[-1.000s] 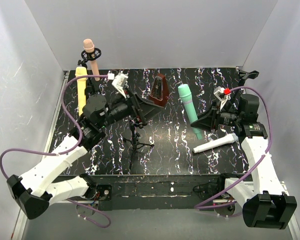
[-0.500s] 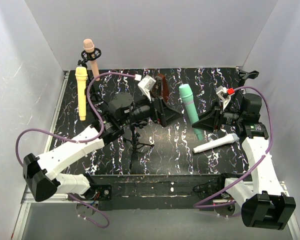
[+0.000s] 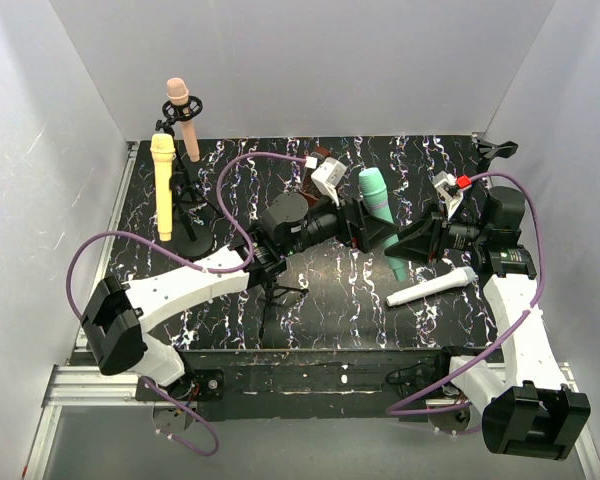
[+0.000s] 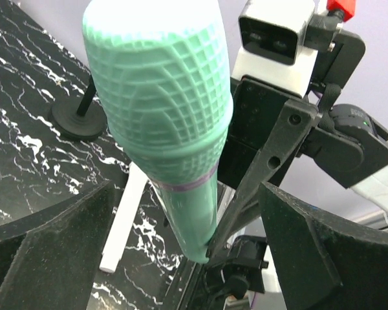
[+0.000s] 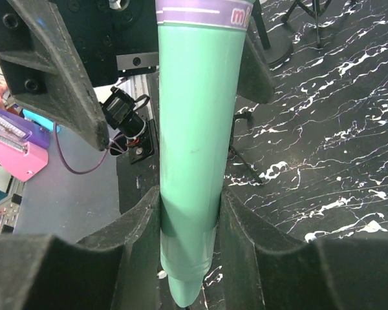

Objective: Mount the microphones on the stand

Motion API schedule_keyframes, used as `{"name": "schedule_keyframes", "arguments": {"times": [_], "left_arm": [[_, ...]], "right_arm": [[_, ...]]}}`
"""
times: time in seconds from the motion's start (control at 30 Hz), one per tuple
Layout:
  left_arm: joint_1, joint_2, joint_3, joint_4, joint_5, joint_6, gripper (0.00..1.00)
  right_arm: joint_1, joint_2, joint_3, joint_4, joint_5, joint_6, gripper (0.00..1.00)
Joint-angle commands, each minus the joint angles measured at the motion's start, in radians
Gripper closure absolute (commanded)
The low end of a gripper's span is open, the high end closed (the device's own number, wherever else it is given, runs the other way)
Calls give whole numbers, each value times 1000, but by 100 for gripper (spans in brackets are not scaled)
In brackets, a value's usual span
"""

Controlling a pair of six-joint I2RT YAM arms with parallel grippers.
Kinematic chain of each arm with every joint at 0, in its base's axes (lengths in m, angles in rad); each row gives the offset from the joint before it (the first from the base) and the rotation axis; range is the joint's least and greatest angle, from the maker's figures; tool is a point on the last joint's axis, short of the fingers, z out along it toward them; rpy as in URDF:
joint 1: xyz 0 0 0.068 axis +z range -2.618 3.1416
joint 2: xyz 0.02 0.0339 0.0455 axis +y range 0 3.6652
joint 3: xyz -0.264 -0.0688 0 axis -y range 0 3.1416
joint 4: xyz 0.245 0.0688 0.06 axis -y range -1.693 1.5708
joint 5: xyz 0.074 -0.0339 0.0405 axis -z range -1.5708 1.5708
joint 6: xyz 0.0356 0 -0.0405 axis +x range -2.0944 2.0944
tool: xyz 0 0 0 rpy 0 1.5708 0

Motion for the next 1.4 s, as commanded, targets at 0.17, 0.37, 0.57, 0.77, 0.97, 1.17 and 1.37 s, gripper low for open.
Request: {"name": "schedule_keyframes", "arguments": {"times": [0.17,0.37,0.57,0.77,0.97,1.17,1.37], "left_arm": [[-8,28,27,164,-63,-43,25],[-8,42,36,156,1,-34,70],[-3,-14,24,110,40,19,100],[9,-180,-4,-45,9,110,100],[12,-346,48,-331,-14,204,100],[12,-427,137,-568,-23,296,100],[12,-427,293,-741,-61,400,100]], "right_arm": [[-5,-15,-7,64,-46,20,99],[-5,-21,-12,69,-55,22,99],[-4,-41,-27,58,-37,23,43],[-12,-61,-12,-78,-25,-124,16],[-27,-68,7,-184,-37,-248,14],[-44,-62,-42,-223,-14,-334,13],[-62,-48,-122,-235,10,-435,11]]}}
